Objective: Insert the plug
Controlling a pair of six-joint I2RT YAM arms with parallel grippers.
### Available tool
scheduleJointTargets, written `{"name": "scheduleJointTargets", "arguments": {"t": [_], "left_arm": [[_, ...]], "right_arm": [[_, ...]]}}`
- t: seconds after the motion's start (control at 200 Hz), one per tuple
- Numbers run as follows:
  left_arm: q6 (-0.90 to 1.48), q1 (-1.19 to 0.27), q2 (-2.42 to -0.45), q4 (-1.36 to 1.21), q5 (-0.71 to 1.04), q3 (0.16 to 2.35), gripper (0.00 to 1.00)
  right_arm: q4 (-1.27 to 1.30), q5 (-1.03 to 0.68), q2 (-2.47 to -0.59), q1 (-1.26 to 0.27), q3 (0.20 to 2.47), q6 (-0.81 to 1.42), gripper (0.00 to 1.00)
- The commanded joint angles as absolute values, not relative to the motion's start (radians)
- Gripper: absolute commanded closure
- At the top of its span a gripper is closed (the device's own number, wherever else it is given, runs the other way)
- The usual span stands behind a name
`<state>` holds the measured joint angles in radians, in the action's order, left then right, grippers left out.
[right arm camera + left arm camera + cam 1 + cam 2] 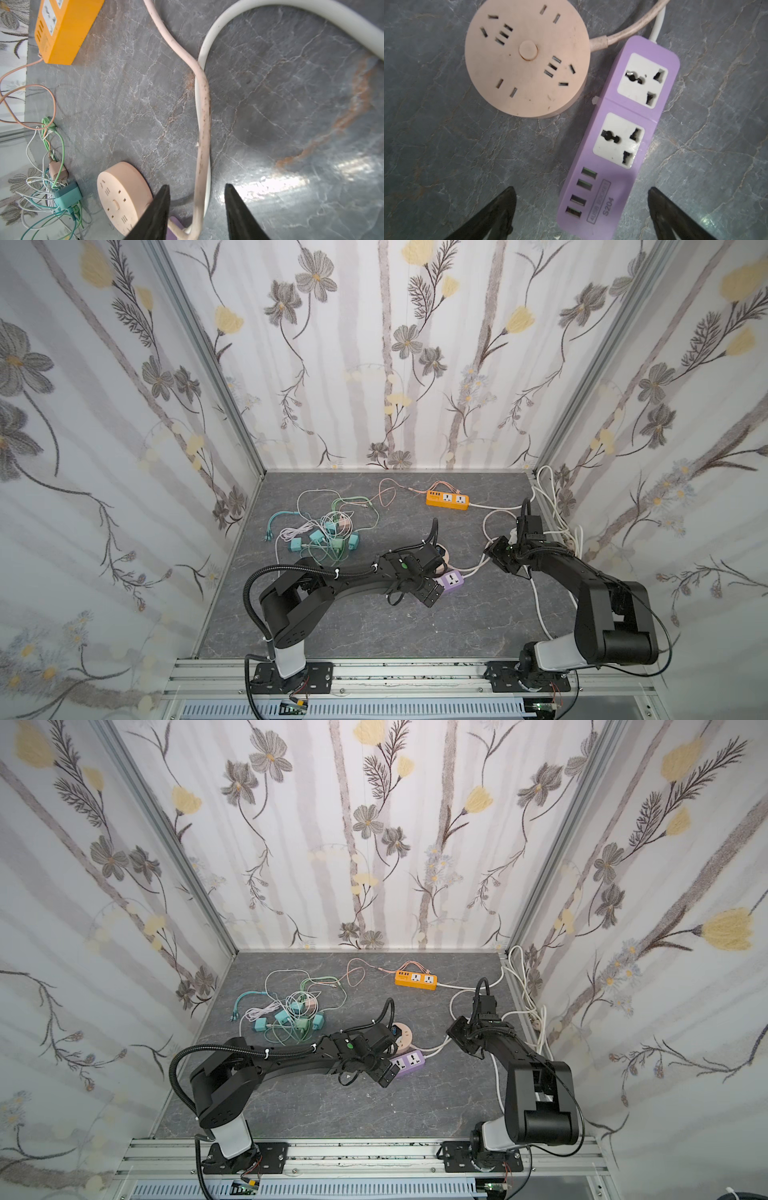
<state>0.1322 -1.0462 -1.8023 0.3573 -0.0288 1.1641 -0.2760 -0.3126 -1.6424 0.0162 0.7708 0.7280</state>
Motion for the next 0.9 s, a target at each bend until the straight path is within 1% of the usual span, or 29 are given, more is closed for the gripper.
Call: {"name": "scheduleJointTargets", "arguments": {"t": [0.0, 0.075, 0.135, 0.215, 0.285, 0.365, 0.585, 0.62, 0.63, 0.645, 0.68, 0.729, 0.749, 0.799, 0.894], "left_arm": [[0.073, -1.074, -1.829, 0.412, -0.035, 1.198, 0.00], [0.030, -1.108, -1.869, 0.459, -0.077, 1.234, 0.00], [0.006, -1.123, -1.900, 0.482, -0.079, 1.257, 0.00], [-0.013, -1.126, -1.921, 0.487, -0.072, 1.265, 0.06], [-0.034, -1.126, -1.927, 0.488, -0.071, 1.271, 0.13], [-0.057, -1.127, -1.930, 0.489, -0.068, 1.276, 0.24], [-0.130, -1.131, -1.950, 0.536, -0.100, 1.287, 0.40], [-0.142, -1.131, -1.946, 0.542, -0.100, 1.282, 0.41], [-0.145, -1.132, -1.944, 0.544, -0.100, 1.279, 0.41], [-0.151, -1.132, -1.941, 0.547, -0.099, 1.274, 0.42], [-0.168, -1.132, -1.933, 0.553, -0.098, 1.263, 0.43], [-0.194, -1.133, -1.922, 0.569, -0.102, 1.246, 0.44], [-0.206, -1.134, -1.918, 0.576, -0.104, 1.240, 0.46], [-0.231, -1.134, -1.909, 0.591, -0.119, 1.226, 0.47], [-0.277, -1.134, -1.902, 0.597, -0.171, 1.193, 0.46]], "right_arm": [[-0.201, -0.339, -1.676, 0.017, 0.787, 0.728, 0.67], [-0.181, -0.337, -1.688, 0.017, 0.793, 0.731, 0.74], [-0.181, -0.325, -1.697, 0.017, 0.805, 0.729, 0.76], [-0.192, -0.294, -1.704, 0.022, 0.826, 0.714, 0.79], [-0.201, -0.274, -1.711, 0.028, 0.843, 0.705, 0.81], [-0.221, -0.256, -1.726, 0.040, 0.867, 0.695, 0.82], [-0.245, -0.232, -1.749, 0.060, 0.900, 0.673, 0.81], [-0.254, -0.227, -1.748, 0.066, 0.905, 0.673, 0.78], [-0.260, -0.226, -1.746, 0.070, 0.906, 0.673, 0.75], [-0.265, -0.226, -1.745, 0.072, 0.908, 0.673, 0.73], [-0.274, -0.225, -1.735, 0.077, 0.910, 0.676, 0.62], [-0.280, -0.224, -1.713, 0.080, 0.907, 0.674, 0.41], [-0.283, -0.223, -1.701, 0.079, 0.906, 0.673, 0.35], [-0.291, -0.223, -1.677, 0.080, 0.906, 0.673, 0.28], [-0.307, -0.226, -1.629, 0.079, 0.915, 0.670, 0.20]]}}
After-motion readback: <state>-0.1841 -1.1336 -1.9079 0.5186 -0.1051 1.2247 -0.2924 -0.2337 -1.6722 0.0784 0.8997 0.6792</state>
